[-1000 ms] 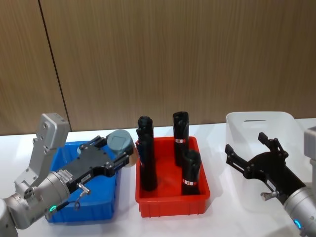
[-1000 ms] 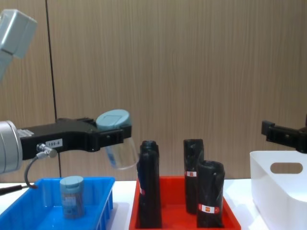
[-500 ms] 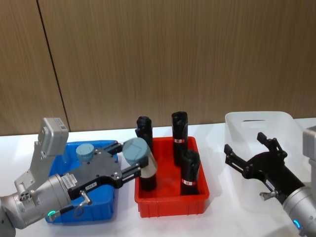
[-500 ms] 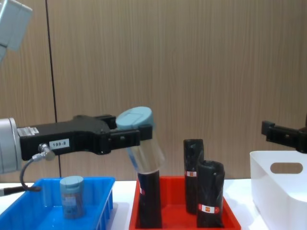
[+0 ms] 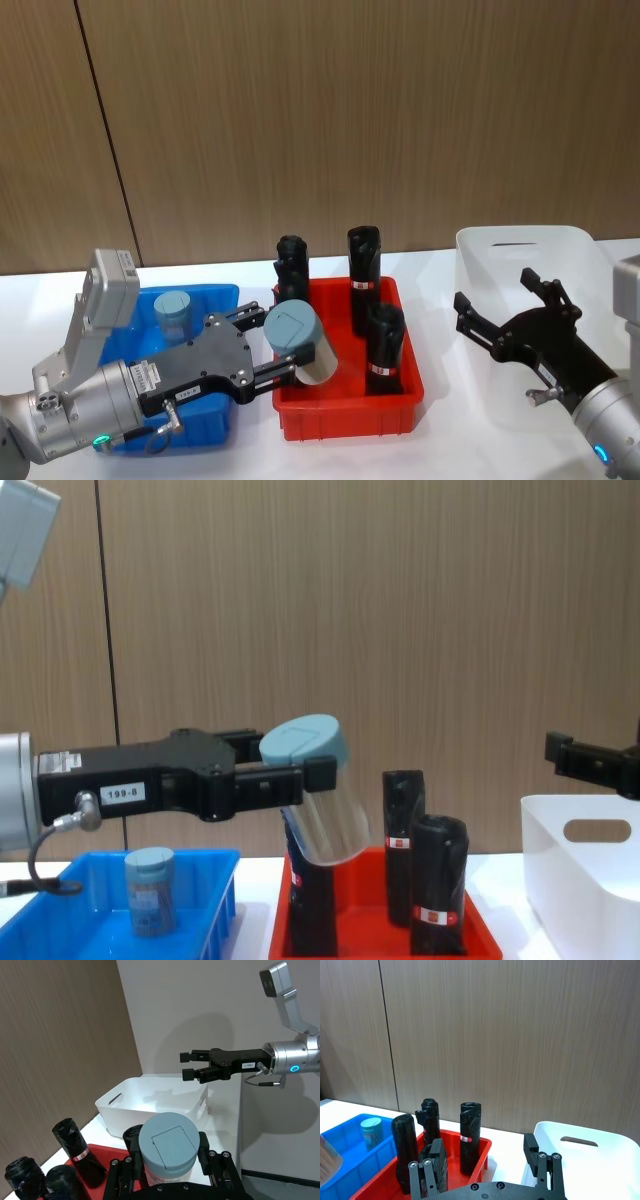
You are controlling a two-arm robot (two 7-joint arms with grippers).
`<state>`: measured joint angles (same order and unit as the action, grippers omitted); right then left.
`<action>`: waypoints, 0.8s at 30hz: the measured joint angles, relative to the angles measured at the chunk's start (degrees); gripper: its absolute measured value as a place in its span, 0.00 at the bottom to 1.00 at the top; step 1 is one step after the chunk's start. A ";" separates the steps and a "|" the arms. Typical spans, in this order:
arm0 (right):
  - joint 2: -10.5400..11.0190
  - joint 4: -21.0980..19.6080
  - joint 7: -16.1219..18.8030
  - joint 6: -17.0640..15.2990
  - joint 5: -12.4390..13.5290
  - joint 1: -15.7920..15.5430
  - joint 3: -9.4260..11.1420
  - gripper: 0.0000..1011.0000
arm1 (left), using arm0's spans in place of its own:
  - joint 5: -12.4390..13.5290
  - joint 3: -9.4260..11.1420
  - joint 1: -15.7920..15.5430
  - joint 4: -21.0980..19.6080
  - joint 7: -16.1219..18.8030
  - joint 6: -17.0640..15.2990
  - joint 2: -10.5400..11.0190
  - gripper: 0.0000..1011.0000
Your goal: Pick the cotton swabs from the blue box and place them into the white box.
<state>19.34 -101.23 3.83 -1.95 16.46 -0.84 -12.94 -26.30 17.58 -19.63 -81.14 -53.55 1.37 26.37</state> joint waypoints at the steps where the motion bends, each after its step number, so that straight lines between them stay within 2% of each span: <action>1: 0.00 0.00 0.00 0.00 0.00 0.00 0.00 0.99 | 0.00 0.02 -0.01 0.04 -0.17 0.02 0.02 0.65; 12: 0.10 0.04 0.81 0.12 -0.03 0.04 0.09 0.99 | -0.02 0.18 -0.22 0.34 -1.61 0.15 0.19 0.65; 20: 0.68 0.16 3.40 -0.27 0.26 0.30 0.42 0.99 | -0.02 0.24 -0.28 0.44 -2.07 0.19 0.23 0.65; 24: 1.42 0.18 5.79 -1.80 0.74 0.66 0.77 0.99 | -0.02 0.26 -0.30 0.47 -2.26 0.21 0.25 0.65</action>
<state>20.76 -101.06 9.61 -3.75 17.21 -0.18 -12.18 -26.32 17.85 -19.94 -80.67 -55.81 1.59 26.62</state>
